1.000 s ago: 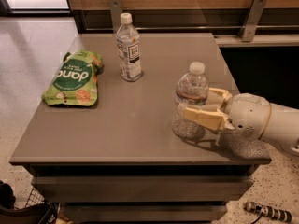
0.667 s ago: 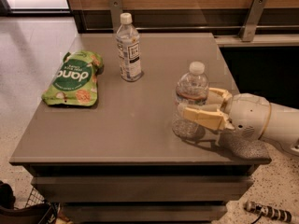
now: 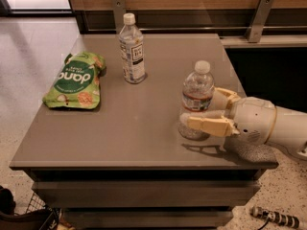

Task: Place water bottle upright

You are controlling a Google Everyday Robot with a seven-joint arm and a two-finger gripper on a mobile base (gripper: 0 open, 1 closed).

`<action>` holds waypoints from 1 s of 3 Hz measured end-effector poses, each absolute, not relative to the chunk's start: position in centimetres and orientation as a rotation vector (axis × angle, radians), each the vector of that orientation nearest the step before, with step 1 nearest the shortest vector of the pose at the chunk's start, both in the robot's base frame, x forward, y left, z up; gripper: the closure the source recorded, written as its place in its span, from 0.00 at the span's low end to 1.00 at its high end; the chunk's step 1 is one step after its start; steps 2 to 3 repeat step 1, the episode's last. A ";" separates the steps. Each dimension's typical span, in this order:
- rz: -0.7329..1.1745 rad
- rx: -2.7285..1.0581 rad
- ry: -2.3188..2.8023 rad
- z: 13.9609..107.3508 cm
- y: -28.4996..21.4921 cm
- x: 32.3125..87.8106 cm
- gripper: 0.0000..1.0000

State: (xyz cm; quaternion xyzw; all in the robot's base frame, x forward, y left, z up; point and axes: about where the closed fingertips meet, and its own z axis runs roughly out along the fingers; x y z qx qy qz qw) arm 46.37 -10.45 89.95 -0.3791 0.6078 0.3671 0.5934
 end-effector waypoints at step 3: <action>0.854 -0.883 1.412 90.0 -10.3 46.4 0.00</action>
Offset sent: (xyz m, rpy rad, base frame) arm 0.0000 0.0000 0.0000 0.0000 0.0000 0.0000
